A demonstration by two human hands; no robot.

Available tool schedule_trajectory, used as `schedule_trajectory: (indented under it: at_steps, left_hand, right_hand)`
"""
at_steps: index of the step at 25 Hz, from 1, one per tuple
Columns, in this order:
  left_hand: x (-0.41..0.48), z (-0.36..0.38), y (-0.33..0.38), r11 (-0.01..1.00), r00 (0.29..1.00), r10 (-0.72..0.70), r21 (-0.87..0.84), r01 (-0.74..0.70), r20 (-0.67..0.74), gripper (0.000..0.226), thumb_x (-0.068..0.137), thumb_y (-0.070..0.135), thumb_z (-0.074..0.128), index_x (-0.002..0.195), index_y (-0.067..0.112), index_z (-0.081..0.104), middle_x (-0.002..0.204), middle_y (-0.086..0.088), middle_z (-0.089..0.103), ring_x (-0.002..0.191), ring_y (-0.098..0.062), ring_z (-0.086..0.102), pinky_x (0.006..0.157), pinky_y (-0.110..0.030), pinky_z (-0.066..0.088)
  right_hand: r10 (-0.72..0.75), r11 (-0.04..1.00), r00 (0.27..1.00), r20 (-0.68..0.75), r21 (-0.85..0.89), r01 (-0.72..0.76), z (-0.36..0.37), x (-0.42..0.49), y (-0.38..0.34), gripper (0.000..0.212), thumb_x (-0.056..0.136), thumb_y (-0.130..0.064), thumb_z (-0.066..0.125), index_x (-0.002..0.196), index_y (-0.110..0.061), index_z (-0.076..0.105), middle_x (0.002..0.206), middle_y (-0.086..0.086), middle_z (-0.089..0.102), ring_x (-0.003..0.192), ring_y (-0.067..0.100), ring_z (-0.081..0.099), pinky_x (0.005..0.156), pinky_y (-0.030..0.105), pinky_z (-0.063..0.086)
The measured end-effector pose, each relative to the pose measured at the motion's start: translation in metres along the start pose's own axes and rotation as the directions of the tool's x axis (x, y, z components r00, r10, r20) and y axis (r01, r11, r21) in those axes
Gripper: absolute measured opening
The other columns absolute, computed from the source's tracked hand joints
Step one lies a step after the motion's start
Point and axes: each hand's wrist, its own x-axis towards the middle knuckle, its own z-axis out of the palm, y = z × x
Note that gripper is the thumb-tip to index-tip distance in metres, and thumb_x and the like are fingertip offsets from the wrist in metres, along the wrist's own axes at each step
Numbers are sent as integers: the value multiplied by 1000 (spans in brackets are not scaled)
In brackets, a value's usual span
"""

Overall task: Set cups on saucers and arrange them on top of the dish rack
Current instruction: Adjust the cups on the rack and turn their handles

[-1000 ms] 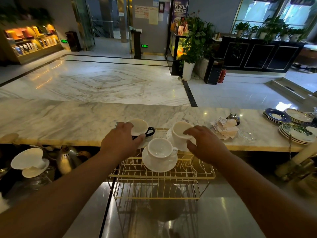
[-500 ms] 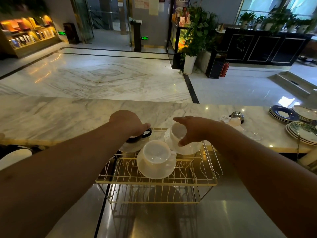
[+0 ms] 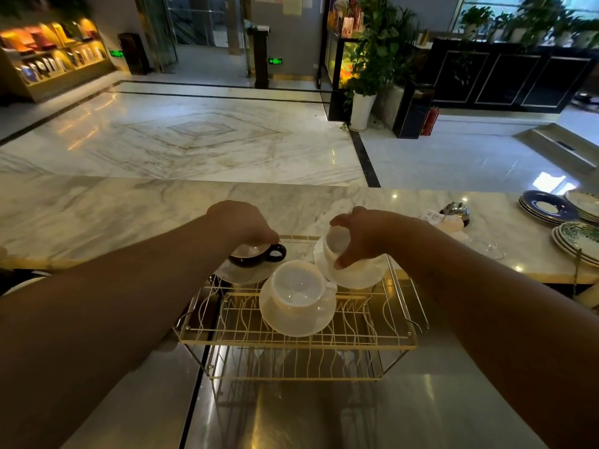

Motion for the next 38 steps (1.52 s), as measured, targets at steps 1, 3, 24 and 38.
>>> schedule_trajectory:
  at_steps: [1,3,24,38]
  left_hand:
    - [1,-1,-2,1000,999,27,-3,-26,22,78,76,78,58,126,20,66,111,-1,70,83,-19,59,64,-34,42]
    - [0,-2,-4,997,997,70,-25,-69,43,81,76,73,65,136,19,59,125,-5,66,91,-22,55,70,-34,42]
    - [-1,-4,-27,942,931,335,-73,-327,143,107,69,33,90,157,39,30,166,-1,30,143,-32,39,107,-48,48]
    - [-144,89,-25,110,999,-33,-993,-32,-36,23,103,18,55,104,26,76,104,2,80,97,-16,75,88,-36,60]
  right_hand:
    - [21,1000,1000,-12,0,-21,1,0,-1,115,53,-72,83,151,-37,33,148,9,45,126,37,52,100,52,50]
    - [63,998,997,-41,-6,-63,4,1,-4,116,50,-81,76,148,-33,38,144,11,50,123,37,54,97,52,51]
    - [316,941,943,-105,161,-298,19,-3,-19,112,65,-92,50,150,-19,40,152,9,48,133,37,48,101,52,45]
    - [20,772,930,-368,597,219,38,-53,-57,36,102,-39,49,106,-18,77,95,-3,76,86,13,68,71,28,49]
